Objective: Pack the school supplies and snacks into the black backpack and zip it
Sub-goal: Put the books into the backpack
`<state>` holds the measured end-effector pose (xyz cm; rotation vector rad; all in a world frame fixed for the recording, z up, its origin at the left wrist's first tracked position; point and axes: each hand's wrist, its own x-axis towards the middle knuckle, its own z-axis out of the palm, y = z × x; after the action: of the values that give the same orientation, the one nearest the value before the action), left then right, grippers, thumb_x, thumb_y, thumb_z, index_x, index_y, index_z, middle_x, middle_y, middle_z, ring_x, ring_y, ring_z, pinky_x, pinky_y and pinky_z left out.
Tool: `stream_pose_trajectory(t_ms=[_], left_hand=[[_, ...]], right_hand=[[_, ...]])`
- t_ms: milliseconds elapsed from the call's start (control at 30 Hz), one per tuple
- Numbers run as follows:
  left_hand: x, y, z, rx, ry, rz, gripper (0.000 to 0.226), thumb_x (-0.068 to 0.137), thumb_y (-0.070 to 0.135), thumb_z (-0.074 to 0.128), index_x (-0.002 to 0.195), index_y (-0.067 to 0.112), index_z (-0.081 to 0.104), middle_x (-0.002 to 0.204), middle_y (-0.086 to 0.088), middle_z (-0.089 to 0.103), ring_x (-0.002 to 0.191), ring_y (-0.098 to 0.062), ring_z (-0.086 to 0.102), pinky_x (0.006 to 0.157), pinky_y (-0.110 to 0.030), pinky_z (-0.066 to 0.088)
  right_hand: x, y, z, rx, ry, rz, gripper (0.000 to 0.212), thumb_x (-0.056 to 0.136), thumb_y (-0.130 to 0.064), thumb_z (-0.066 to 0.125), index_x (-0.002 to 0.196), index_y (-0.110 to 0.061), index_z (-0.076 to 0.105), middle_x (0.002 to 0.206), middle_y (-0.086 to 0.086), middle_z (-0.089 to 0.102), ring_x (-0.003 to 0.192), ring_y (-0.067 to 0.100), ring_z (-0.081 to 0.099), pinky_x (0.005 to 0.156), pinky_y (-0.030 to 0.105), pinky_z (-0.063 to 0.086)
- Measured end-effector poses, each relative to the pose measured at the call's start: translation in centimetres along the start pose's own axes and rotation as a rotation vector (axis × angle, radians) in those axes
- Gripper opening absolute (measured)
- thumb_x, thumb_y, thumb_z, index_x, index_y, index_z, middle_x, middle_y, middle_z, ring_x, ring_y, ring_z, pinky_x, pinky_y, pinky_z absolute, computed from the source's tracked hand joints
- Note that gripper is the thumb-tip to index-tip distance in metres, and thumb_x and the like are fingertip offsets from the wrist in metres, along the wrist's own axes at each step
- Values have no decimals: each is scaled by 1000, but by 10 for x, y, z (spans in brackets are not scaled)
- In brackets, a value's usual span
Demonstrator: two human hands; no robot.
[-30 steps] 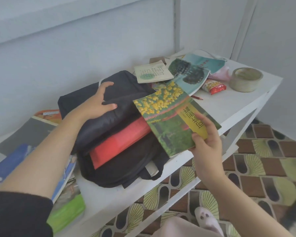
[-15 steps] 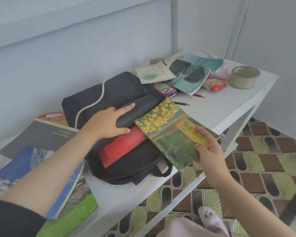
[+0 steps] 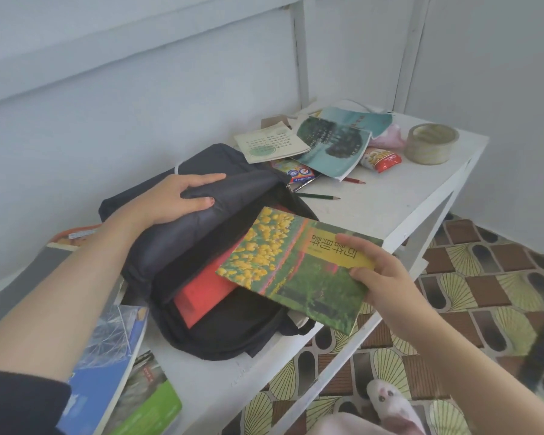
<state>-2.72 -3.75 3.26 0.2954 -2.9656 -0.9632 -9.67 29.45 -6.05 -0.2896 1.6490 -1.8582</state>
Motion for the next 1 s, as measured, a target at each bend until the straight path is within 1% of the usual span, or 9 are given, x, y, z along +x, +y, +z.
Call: stream_pose_trajectory(t_ms=[167,333,433,533,633,733,867,933,1000], left_hand=[[-4,4,-13,22,23,46,60,89,19,62,110,72,44,132,23,47,124,6,40,107,-21,26],[-5,12,-18,60,37,110,53,88,12,62,125,45,44,130,25,46,113,27,35,102,-3,24],[-6,15,-22,106,60,116,52,88,13,63,126,43,44,133,23,46,119,16,39,104,-7,25],[-7,19,-25,135,73,124,53,87,17,65,125,46,43,136,20,47,125,7,40,108,-17,27],[-9,23,-26,179,100,119,53,87,21,66,125,50,44,136,21,47,125,5,40,106,-18,29],[-13,25,-26,225,137,99,54,88,20,64,126,52,43,135,22,48,125,2,42,102,-19,30],[-15,29,-26,315,184,73,52,89,25,62,127,54,43,134,17,52,123,-6,48,95,-23,35],[-17,30,-28,361,230,67,51,89,27,62,128,54,44,133,16,53,122,-8,49,91,-22,35],[-18,32,-29,396,265,84,51,89,27,61,127,55,44,133,16,52,123,-9,49,90,-23,36]], right_hand=[[17,-21,18,-34,-75,19,49,93,10,39,114,-26,64,115,3,62,96,21,65,86,46,55],[49,-35,51,38,-78,54,45,92,12,37,119,-18,57,118,11,57,93,19,64,72,34,59],[64,-39,66,74,-261,103,58,88,13,48,138,-14,37,120,11,55,98,20,62,77,32,57],[74,-45,78,-264,-416,107,75,84,12,56,147,-13,23,129,13,51,98,23,64,75,28,58],[86,-46,94,-343,-290,42,71,84,10,58,146,-10,29,125,14,52,82,21,66,65,25,59],[92,-42,107,-461,-173,-75,63,84,0,64,140,-9,39,97,7,59,61,16,67,60,25,58],[80,-32,115,-1341,38,-617,37,90,-33,57,120,-13,57,114,10,58,107,27,54,85,35,43],[77,-23,119,-1474,-144,-772,43,93,-43,49,129,-21,54,132,11,50,125,30,42,101,40,32],[80,-14,120,-1587,-360,-747,48,97,-46,36,143,-32,37,153,10,27,142,27,21,113,51,9]])
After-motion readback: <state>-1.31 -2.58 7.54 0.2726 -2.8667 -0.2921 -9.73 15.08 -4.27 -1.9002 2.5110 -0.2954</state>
